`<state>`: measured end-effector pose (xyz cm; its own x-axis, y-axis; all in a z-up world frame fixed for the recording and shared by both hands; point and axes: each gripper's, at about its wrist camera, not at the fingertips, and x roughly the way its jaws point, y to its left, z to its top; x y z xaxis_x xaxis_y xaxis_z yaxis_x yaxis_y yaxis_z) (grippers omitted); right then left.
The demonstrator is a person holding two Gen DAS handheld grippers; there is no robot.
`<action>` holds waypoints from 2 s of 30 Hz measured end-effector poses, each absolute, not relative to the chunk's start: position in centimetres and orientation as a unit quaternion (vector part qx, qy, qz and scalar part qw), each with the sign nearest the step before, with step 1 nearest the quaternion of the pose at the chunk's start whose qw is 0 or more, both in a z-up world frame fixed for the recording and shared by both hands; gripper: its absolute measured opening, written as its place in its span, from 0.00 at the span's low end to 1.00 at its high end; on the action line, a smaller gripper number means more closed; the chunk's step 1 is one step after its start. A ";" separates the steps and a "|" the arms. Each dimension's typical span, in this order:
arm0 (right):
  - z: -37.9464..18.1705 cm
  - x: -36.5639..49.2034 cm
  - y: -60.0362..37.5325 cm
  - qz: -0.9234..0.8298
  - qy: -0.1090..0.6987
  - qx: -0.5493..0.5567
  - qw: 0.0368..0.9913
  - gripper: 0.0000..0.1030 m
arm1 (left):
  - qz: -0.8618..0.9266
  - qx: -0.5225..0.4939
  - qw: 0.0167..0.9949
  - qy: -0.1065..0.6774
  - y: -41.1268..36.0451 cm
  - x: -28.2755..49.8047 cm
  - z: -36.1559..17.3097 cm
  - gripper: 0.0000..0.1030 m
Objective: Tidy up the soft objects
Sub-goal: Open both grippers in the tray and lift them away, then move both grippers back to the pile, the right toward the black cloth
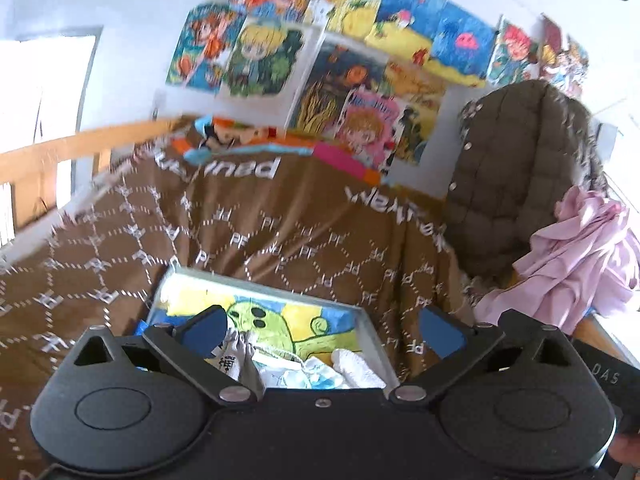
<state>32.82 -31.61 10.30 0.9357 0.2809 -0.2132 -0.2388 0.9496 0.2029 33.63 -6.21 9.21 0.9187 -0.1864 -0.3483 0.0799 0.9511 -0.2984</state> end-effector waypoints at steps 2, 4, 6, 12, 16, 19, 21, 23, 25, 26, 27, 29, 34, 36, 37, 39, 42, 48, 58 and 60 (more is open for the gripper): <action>10.9 30.9 -31.3 0.124 0.099 0.081 0.984 1.00 | -0.073 -0.142 0.971 0.179 -6.2 31.7 10.1 0.99; 11.4 29.0 -30.9 0.123 0.082 0.068 0.987 1.00 | -0.078 -0.144 0.972 0.167 -6.1 29.8 10.8 0.99; 11.7 27.1 -30.4 0.123 0.070 0.059 0.988 1.00 | -0.080 -0.142 0.974 0.157 -6.0 28.0 11.2 0.99; 11.3 21.8 -30.2 0.116 0.056 0.074 0.989 1.00 | -0.076 -0.133 0.979 0.133 -5.6 23.2 12.2 0.99; 10.3 18.4 -30.3 0.098 0.059 0.083 0.990 1.00 | -0.077 -0.113 0.984 0.117 -5.5 20.1 12.2 0.99; 9.2 16.0 -30.4 0.083 0.071 0.082 0.991 1.00 | -0.077 -0.105 0.985 0.110 -5.6 18.1 11.6 0.99; 8.2 14.8 -30.2 0.069 0.081 0.076 0.991 1.00 | -0.075 -0.110 0.985 0.107 -5.6 16.6 10.8 0.99; 7.4 13.7 -29.7 0.058 0.091 0.063 0.992 1.00 | -0.074 -0.117 0.984 0.109 -5.6 15.2 9.8 0.99; 6.6 12.6 -29.3 0.055 0.099 0.056 0.992 1.00 | -0.073 -0.119 0.984 0.113 -5.6 14.0 8.5 0.99; 6.3 12.0 -29.2 0.055 0.104 0.059 0.991 1.00 | -0.073 -0.119 0.983 0.116 -5.5 13.4 7.8 0.99; 6.1 11.7 -29.1 0.057 0.109 0.063 0.990 1.00 | -0.072 -0.119 0.983 0.119 -5.4 12.8 7.2 0.99; 5.8 11.0 -28.8 0.060 0.117 0.070 0.989 1.00 | -0.073 -0.119 0.983 0.123 -5.2 12.0 6.0 0.99; 4.8 10.5 -28.5 0.069 0.159 0.077 0.982 1.00 | -0.075 -0.113 0.980 0.143 -4.4 10.5 3.0 0.99; 4.5 10.4 -28.5 0.072 0.170 0.080 0.980 1.00 | -0.076 -0.115 0.979 0.153 -3.9 10.2 1.7 0.99; 4.4 10.4 -28.4 0.073 0.176 0.081 0.978 1.00 | -0.076 -0.116 0.977 0.161 -3.6 10.1 1.1 0.99; 4.0 10.4 -28.5 0.071 0.190 0.087 0.975 1.00 | -0.077 -0.119 0.974 0.175 -3.1 10.0 -0.1 0.99; 3.5 11.0 -28.5 0.063 0.220 0.097 0.969 1.00 | -0.072 -0.121 0.969 0.201 -2.5 9.9 -1.6 0.99; 2.5 12.6 -28.1 0.046 0.278 0.089 0.955 1.00 | -0.084 -0.113 0.962 0.233 -2.6 10.4 -2.7 0.99; 1.6 13.5 -27.5 0.053 0.326 0.079 0.941 1.00 | -0.094 -0.109 0.949 0.279 -3.4 11.2 -4.0 0.99; 1.4 13.7 -27.6 0.051 0.334 0.081 0.938 1.00 | -0.100 -0.100 0.947 0.288 -3.8 11.7 -4.2 0.99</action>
<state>13.74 -27.56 1.40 0.7712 0.1500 -0.6187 -0.0417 0.9817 0.1860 11.66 -3.81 -4.21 0.8142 -0.2468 -0.5256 0.1314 0.9600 -0.2472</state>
